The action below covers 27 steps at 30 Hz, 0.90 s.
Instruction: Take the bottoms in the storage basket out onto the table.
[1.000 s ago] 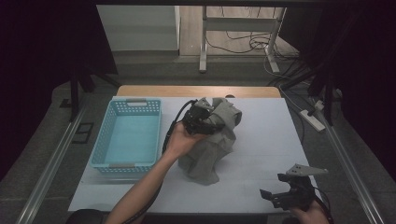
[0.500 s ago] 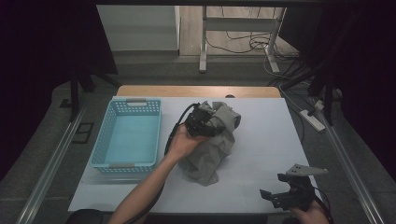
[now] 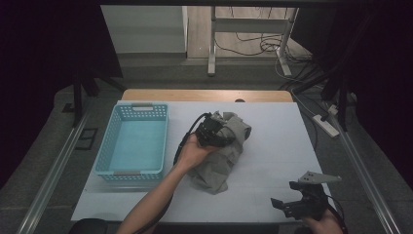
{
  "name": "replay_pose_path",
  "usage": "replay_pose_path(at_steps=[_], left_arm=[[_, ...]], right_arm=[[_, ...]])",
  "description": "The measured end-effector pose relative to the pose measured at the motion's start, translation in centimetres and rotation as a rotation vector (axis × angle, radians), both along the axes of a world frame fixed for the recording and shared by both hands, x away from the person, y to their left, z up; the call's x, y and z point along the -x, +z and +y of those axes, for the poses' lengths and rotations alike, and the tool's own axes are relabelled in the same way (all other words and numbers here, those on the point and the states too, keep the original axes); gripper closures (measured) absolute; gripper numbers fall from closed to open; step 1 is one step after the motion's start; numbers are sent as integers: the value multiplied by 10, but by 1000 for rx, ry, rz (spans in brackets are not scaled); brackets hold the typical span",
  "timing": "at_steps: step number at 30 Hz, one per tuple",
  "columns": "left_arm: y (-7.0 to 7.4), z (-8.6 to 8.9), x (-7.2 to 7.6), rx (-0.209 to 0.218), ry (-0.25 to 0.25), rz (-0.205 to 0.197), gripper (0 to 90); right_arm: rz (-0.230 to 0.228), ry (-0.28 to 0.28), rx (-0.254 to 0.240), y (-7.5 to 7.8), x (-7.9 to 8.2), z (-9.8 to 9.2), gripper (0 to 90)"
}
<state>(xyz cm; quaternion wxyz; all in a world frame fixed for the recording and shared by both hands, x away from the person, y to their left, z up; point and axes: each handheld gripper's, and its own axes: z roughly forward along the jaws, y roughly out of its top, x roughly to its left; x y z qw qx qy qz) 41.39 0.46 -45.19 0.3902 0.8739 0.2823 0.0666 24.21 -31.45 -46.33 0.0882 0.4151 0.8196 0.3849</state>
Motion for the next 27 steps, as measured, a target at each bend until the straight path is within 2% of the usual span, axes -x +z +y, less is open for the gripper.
replay_pose_path(at_steps=[7, 13, 21, 27], left_arm=[[-13, 0, -3, -5, 11, 34, 516], [-20, 1, -5, 5, 15, 38, 511], [-30, 4, -9, 21, 30, 65, 495], [-36, 5, -11, 16, 30, 74, 467]], right_arm=[[4, 5, 3, 0, 0, 0, 22], [7, 5, 5, 0, 0, 0, 22], [8, 5, 6, 0, 0, 0, 22], [7, 2, 2, 0, 0, 0, 22]])
